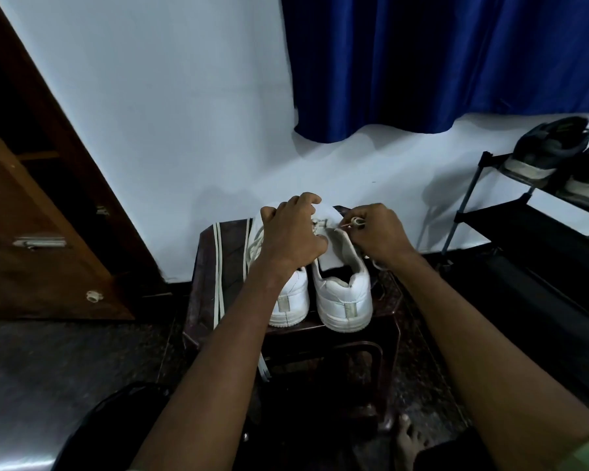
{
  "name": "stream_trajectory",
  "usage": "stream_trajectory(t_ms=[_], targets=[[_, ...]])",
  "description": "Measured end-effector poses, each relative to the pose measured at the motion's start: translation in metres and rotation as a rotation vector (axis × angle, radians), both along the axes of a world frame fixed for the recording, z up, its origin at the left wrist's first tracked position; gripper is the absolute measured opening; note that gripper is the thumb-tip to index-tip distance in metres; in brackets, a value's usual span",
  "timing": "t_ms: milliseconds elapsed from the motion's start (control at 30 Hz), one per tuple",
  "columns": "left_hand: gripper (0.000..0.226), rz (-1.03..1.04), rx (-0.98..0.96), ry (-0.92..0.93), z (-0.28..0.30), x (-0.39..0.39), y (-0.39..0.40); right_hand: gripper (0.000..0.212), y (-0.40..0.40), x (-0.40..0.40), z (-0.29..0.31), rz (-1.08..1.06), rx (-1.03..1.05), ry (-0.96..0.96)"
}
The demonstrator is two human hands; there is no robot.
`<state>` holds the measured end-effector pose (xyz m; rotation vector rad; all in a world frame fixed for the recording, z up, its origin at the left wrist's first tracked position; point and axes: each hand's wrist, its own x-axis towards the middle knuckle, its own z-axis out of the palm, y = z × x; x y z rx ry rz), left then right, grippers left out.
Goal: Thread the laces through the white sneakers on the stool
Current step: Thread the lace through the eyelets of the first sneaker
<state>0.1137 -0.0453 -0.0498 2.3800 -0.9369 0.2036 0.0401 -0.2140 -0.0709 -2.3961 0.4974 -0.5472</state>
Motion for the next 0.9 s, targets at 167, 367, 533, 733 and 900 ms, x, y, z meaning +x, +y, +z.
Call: stream_trajectory(t_ms=[167,367,533,733,900], targets=[[0.072,-0.001,0.009,-0.002,0.001,0.000,0.001,0.020,0.004,0.000,0.006,0.020,0.456,-0.236],[0.073,0.013,0.014,-0.007,0.000,-0.001,0.000,0.029,0.010,-0.001,0.019,0.113,1.478,-0.524],[0.079,0.034,0.018,-0.011,-0.001,-0.001,-0.001,0.013,0.006,0.002,0.008,-0.032,0.572,-0.245],[0.085,0.054,0.025,0.001,-0.001,-0.001,-0.001,0.007,0.006,-0.004,0.010,0.030,-0.002,-0.005],[0.098,0.065,0.034,-0.023,-0.001,-0.001,-0.001,0.012,-0.003,-0.001,0.006,0.021,-0.114,0.085]])
